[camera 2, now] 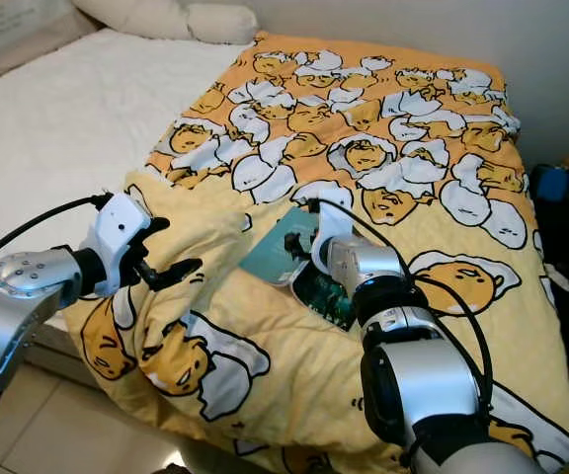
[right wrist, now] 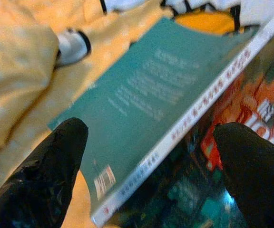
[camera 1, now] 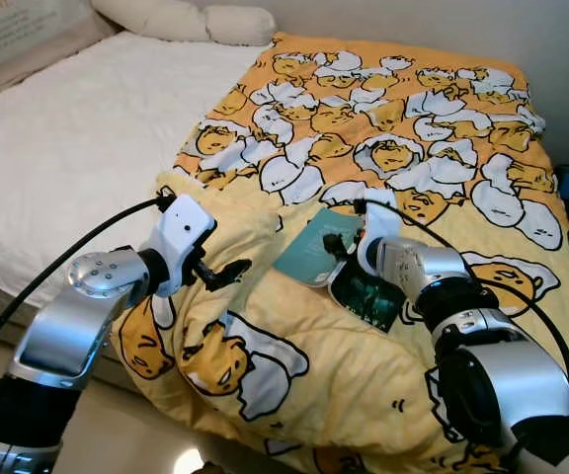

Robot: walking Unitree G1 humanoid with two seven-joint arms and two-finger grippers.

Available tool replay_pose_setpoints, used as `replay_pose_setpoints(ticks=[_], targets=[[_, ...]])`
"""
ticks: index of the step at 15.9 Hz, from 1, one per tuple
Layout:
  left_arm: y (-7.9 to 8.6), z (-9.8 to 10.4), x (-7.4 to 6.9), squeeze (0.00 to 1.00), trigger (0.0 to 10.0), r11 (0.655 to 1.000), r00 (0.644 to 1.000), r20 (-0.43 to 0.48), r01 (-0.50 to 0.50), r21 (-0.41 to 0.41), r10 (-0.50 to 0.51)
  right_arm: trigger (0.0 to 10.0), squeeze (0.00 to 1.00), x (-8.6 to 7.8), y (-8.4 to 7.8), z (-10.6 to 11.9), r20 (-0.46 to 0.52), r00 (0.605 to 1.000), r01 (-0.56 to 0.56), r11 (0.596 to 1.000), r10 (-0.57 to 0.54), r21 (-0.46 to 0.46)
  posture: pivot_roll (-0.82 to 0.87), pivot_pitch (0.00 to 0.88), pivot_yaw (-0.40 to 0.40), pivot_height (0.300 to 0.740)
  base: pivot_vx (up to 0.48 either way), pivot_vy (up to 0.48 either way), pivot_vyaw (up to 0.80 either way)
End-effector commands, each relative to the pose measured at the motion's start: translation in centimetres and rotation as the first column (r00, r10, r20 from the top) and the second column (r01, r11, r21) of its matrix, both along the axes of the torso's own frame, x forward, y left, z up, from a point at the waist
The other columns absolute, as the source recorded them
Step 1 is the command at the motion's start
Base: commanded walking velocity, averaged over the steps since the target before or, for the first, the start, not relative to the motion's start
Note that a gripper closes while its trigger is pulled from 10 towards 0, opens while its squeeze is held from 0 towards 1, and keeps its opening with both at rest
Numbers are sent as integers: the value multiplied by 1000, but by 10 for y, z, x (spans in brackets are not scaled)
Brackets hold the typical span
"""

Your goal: Clean up the room

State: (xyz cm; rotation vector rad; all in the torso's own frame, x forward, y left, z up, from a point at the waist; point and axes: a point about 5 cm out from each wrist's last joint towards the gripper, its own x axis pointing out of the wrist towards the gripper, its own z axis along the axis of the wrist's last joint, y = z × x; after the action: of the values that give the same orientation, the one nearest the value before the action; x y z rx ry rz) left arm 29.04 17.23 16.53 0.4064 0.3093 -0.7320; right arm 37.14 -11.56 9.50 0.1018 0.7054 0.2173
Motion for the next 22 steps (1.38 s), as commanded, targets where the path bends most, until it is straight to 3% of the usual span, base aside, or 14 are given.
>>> replay_pose_setpoints(ticks=[1,6,11,19,22], targets=[[-3,6,-1,1000,10000,1000,1000,3,28,5,-28,10000,0,4,0,6,18,1000,-3,1000,3,-6,-5,10,-41,740,0,0,0],[3,9,-14,1000,10000,996,995,-65,80,35,-77,10000,0,6,-1,6,-8,998,59,998,-59,-9,-2,99,-99,740,0,0,0],[4,14,-14,1000,10000,994,993,-75,92,56,-88,10000,0,4,-1,2,-34,996,80,997,-80,-23,2,126,-127,740,0,0,0],[3,17,-18,1000,10000,995,995,-69,77,64,-73,10000,0,4,11,1,-28,996,93,991,-90,94,48,141,-134,740,0,0,0],[5,19,-20,1000,10000,995,996,-68,69,71,-64,9804,0,2,17,-2,-7,997,72,993,-72,98,70,151,-130,740,0,0,0]])
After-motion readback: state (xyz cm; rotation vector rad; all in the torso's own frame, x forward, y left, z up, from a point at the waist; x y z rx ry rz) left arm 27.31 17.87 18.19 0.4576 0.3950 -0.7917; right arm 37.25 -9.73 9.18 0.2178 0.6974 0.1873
